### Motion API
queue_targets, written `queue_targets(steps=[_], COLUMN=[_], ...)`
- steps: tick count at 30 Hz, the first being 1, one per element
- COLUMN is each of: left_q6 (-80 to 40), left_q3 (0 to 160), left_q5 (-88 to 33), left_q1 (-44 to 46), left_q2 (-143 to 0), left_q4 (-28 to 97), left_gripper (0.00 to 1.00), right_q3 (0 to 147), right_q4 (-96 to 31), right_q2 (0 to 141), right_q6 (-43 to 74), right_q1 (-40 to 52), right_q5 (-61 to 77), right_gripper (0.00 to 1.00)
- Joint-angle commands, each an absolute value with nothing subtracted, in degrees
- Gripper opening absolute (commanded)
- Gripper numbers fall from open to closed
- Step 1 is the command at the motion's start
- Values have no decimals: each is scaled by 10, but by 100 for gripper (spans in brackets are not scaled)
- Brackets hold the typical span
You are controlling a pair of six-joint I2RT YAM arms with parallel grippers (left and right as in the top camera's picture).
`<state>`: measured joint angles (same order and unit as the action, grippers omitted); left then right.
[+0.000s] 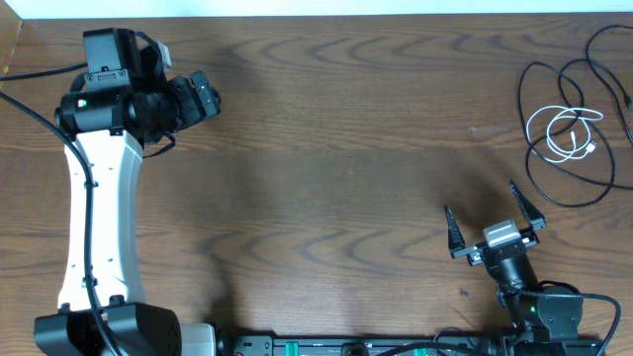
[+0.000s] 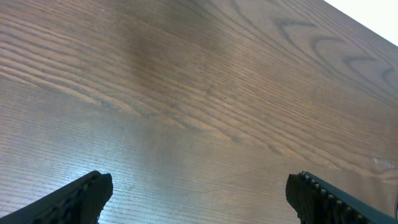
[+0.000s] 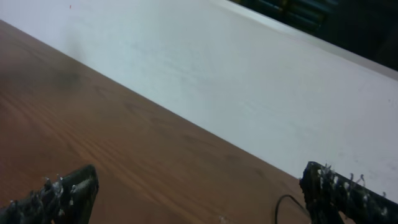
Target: Untangle cables
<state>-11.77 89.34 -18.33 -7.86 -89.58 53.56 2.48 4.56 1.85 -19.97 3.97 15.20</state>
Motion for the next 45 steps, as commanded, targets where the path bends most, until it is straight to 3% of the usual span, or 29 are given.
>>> queue_targets(steps=[1, 9, 13, 45], left_q6=[-115, -115, -115, -114], left_q3=[894, 894, 894, 894], left_q5=[-188, -188, -188, -169], left_q1=[-79, -79, -79, -79], left_q2=[-897, -897, -897, -897], left_q4=[536, 536, 536, 536], left_gripper=[95, 95, 95, 95], right_q3=[3, 3, 3, 3], right_q4=[36, -33, -31, -30], right_q2=[3, 3, 3, 4], right_q6=[-204, -192, -150, -150], right_q1=[37, 37, 37, 37], right_q5=[149, 155, 152, 151], right_gripper=[99, 99, 99, 99])
